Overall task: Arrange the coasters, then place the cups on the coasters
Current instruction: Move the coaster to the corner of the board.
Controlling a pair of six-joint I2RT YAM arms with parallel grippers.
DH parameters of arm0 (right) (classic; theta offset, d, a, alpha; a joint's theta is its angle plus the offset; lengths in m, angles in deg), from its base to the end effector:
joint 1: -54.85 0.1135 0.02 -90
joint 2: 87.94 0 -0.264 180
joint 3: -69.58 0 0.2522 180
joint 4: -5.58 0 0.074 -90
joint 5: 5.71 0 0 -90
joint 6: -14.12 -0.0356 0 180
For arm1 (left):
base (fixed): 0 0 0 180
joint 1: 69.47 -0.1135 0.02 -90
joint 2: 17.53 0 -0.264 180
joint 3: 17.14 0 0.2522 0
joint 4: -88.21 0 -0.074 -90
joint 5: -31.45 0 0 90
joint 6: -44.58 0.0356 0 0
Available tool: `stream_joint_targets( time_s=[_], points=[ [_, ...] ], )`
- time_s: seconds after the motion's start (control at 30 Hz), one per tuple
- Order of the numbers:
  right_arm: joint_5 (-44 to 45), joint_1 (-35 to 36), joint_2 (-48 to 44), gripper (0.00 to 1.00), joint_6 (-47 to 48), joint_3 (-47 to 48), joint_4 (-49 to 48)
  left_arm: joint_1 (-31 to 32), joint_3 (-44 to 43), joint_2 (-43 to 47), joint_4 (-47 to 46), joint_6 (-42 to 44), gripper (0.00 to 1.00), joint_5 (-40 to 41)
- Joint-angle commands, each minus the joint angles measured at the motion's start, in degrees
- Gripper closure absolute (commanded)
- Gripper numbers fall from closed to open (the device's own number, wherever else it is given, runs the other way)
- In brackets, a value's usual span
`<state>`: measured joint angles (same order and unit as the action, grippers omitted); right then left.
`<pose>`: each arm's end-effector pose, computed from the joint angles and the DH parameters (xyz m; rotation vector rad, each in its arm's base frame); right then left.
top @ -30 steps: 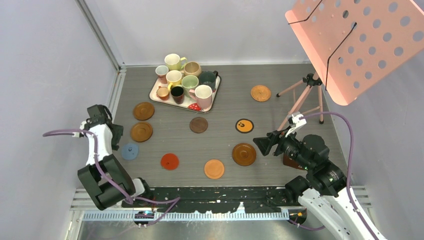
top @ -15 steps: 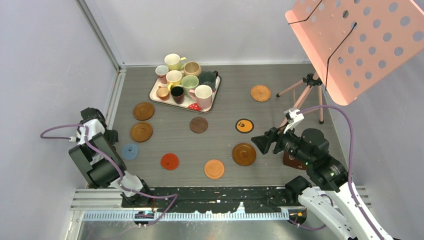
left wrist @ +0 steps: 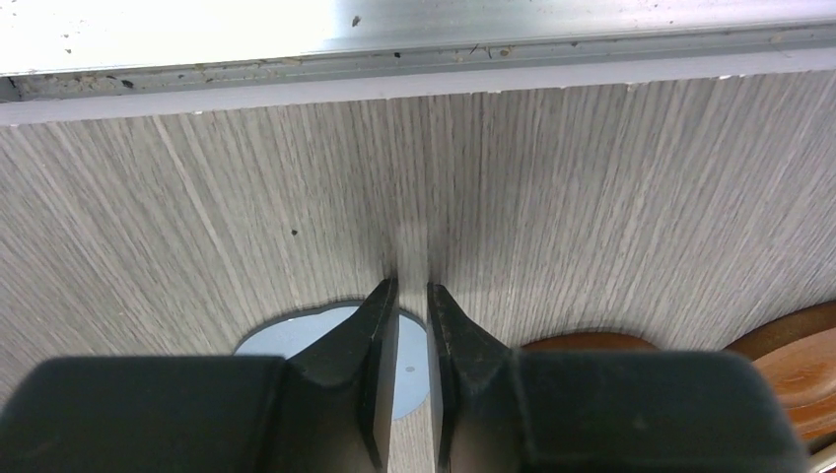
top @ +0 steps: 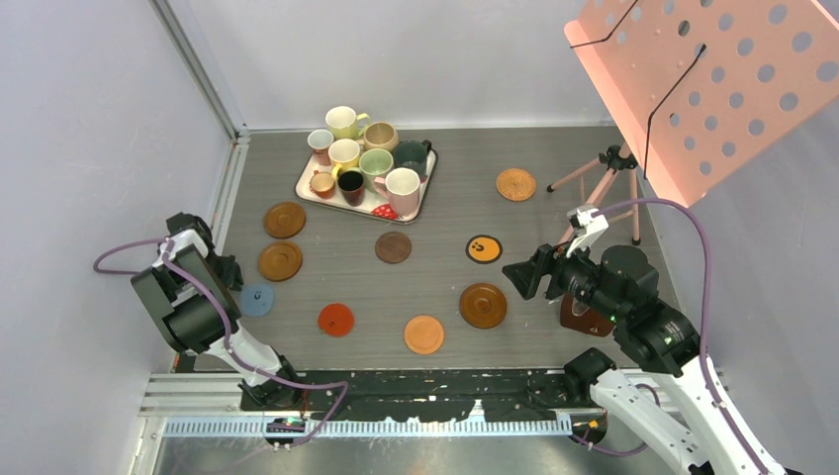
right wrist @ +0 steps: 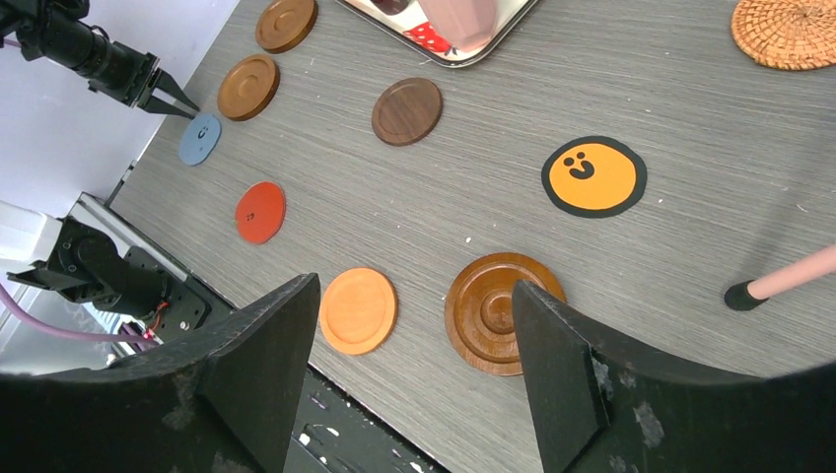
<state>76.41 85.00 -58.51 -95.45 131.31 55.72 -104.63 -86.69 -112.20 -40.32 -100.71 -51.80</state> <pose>0.0903 0.0581 0.3445 -0.2761 1.9244 0.7162 0.2389 0.1734 0.1632 -2.0649 2.0205 0.1084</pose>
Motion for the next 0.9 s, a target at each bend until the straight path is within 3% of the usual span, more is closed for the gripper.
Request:
stream_joint_targets(
  time_s=[0.0,0.47,0.87],
  points=[
    [1.4,0.2,0.5,0.22,0.1,2.1,-0.1,0.4,-0.4,1.1,1.9,0.0,0.82,0.3],
    [0.7,0.2,0.5,0.22,0.7,3.1,-0.3,0.5,1.2,3.7,4.7,3.1,0.86,2.4],
    [0.6,0.2,-1.6,0.22,0.7,3.1,-0.9,0.5,-0.7,2.9,7.1,6.7,0.86,-1.8]
  ],
)
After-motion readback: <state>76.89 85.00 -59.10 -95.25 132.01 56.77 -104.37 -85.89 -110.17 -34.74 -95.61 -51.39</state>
